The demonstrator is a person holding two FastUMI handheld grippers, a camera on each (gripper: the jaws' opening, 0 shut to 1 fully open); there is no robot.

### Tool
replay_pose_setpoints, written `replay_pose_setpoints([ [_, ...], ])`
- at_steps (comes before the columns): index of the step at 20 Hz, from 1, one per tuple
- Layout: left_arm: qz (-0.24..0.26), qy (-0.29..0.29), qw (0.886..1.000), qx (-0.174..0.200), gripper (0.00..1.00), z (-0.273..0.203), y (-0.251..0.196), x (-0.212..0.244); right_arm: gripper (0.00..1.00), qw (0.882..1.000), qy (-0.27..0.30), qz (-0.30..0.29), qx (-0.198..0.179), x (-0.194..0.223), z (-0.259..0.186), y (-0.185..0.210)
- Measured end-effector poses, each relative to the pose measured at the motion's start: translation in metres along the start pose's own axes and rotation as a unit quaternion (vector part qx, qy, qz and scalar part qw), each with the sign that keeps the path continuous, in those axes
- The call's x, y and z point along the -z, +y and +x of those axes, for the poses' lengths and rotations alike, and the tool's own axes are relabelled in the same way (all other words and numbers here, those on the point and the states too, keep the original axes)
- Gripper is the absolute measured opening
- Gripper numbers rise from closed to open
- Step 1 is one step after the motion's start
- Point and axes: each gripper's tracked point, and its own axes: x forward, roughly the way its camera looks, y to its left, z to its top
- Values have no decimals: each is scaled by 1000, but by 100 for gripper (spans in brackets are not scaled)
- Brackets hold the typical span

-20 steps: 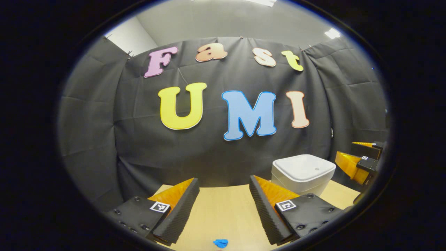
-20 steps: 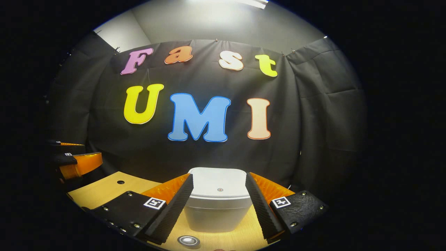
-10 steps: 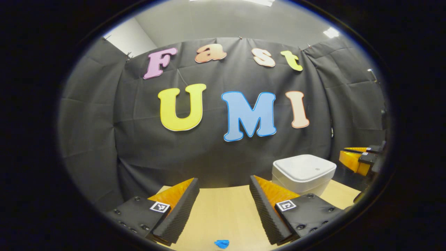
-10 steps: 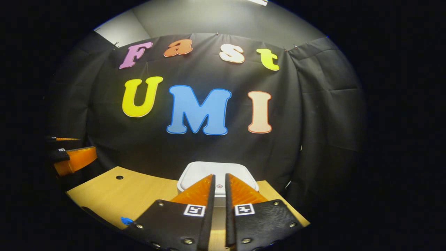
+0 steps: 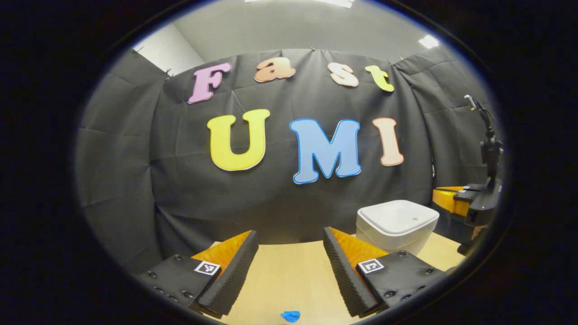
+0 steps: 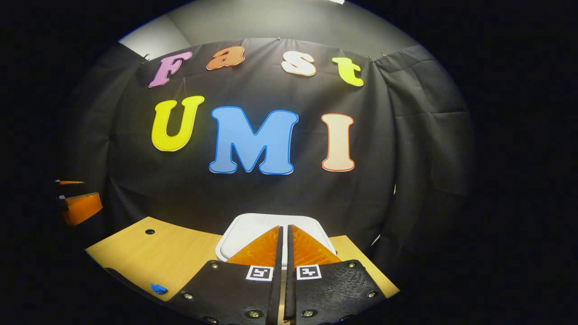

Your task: Press the lid of the desktop garbage bin to open it, pick up the crumpled paper on the desktop and throw it into the bin, then pick up the pop can on the desktop and drop it into the bin, and finally close the garbage bin lid.

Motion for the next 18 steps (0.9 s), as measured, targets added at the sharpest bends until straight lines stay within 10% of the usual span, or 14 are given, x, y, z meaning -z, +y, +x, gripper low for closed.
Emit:
replay_pose_setpoints([
  [18,4,5,1000,-5,95,10,3,1,5,996,76,15,-31,62,48,8],
])
